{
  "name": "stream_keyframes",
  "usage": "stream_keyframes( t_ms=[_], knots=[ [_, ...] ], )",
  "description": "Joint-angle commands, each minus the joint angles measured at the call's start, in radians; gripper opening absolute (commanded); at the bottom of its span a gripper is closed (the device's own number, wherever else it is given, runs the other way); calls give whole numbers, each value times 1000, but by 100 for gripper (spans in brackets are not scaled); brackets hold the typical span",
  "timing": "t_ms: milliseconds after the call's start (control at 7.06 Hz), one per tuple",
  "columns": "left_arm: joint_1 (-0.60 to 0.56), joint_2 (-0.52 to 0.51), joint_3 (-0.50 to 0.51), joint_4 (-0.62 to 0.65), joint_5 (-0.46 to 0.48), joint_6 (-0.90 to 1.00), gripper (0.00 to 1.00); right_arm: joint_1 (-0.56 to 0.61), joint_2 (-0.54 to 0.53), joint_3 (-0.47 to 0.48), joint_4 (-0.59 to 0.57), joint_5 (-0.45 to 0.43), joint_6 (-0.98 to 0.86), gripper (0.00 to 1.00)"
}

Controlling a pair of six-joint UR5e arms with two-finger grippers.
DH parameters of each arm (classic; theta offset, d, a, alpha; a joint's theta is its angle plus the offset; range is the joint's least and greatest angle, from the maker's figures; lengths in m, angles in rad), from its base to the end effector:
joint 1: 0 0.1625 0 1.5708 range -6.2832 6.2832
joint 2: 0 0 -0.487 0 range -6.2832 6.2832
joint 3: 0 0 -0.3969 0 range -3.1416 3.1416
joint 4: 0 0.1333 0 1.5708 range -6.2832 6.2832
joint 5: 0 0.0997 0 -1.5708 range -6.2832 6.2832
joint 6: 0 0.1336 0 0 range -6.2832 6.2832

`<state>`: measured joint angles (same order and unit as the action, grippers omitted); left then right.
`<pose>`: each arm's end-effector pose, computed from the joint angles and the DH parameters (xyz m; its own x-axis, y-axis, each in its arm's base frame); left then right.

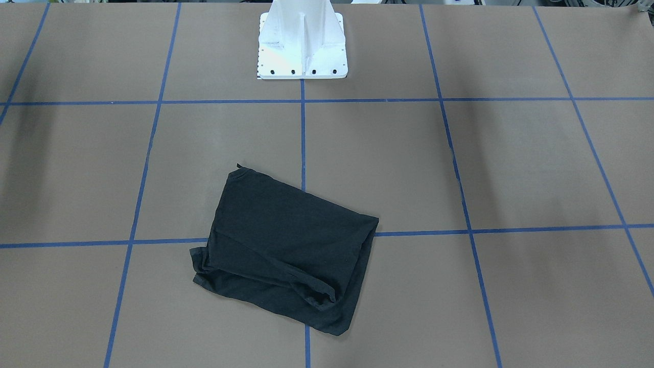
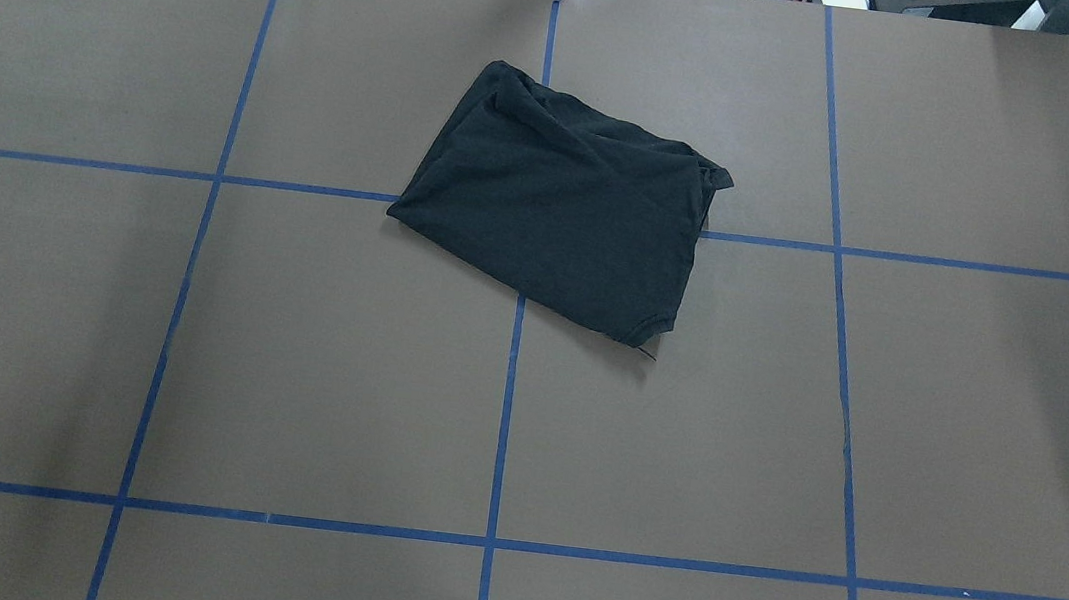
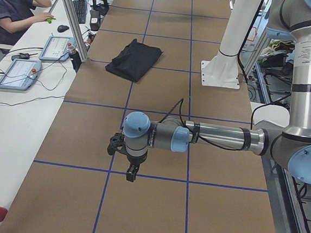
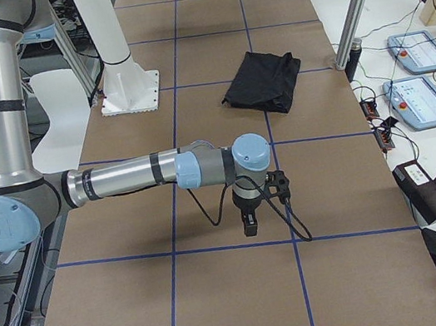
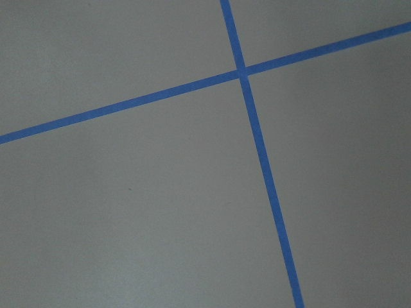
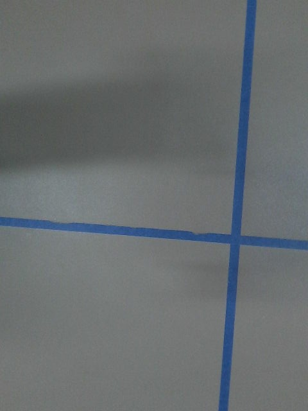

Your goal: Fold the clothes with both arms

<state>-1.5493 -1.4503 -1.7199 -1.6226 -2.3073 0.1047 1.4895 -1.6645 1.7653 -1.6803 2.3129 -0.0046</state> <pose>-0.0340 -0.4464 0.7253 0.7332 0.1736 -0.6575 -0.0986 0.9838 0.1499 0.0065 -0.4502 0.7068 0.7347 -0.0586 0.6758 0.0846 0.9964 -0.0056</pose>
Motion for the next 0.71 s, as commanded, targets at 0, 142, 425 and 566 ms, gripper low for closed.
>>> stream_keyframes(
  t_ms=[0,142,425,566],
  knots=[
    [0,2,9,-71,-12,-79,100,0,2,2,1,-1,0,100],
    [0,2,19,-95,-12,-82,100,0,2,3,1,-1,0,100],
    [2,-2,19,-97,-12,-83,100,0,2,5,1,0,0,100],
    [2,-2,19,-97,-11,-83,100,0,2,8,1,0,0,100]
  ],
)
